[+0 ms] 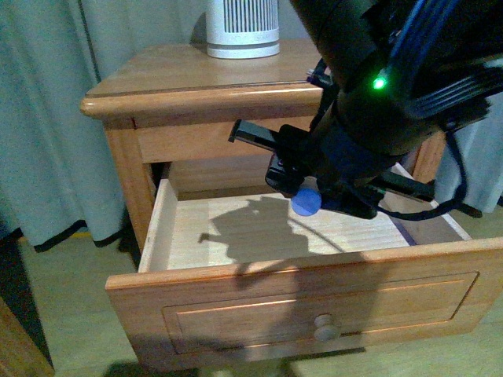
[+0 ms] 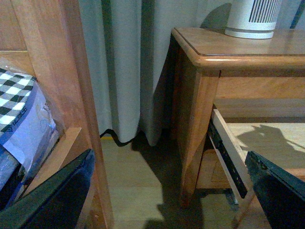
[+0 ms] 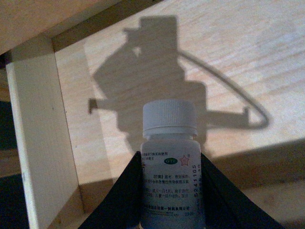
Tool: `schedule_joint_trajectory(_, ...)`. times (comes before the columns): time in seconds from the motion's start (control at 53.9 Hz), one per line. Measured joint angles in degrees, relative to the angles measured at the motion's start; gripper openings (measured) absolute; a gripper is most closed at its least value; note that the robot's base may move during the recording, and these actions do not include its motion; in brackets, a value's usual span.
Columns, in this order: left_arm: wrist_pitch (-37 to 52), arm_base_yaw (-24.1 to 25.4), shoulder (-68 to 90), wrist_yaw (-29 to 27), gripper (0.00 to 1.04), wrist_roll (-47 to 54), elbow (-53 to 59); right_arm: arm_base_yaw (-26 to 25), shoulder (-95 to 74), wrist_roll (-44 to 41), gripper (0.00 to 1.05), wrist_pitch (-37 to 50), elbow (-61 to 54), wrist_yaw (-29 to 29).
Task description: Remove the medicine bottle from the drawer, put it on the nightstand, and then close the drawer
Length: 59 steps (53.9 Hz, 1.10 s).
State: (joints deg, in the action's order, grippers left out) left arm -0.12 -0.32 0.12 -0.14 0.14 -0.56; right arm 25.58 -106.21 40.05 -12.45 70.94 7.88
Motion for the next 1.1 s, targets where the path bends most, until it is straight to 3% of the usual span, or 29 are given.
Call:
schedule_joint_trajectory(0.167,0.0,0.0,0.0,0.0,0.98,0.0,0.0,-0.72,7.5,-1.57,0.29,1.42,-1.14,6.08)
schedule_joint_trajectory(0.353,0.0,0.0,0.0,0.0,0.98,-0.02,0.0,-6.54,11.69,-7.65,0.28,2.73,5.31,9.38)
schedule_joint_trajectory(0.668,0.0,0.0,0.0,0.0,0.98,0.0,0.0,-15.54,-2.82,-20.98,0.28,6.03,24.41,8.72)
schedule_joint_trajectory(0.761,0.0,0.0,0.0,0.0,0.98,-0.02,0.0,-16.44,-10.12,-22.95,0.28,4.61,31.45,7.96)
schedule_joint_trajectory(0.928,0.0,0.0,0.0,0.0,0.98,-0.02,0.0,-16.46,-14.99,-22.93,0.28,3.87,34.12,7.72)
schedule_joint_trajectory(1.095,0.0,0.0,0.0,0.0,0.98,-0.02,0.0,-16.17,-16.72,-23.21,0.54,5.29,34.05,7.91)
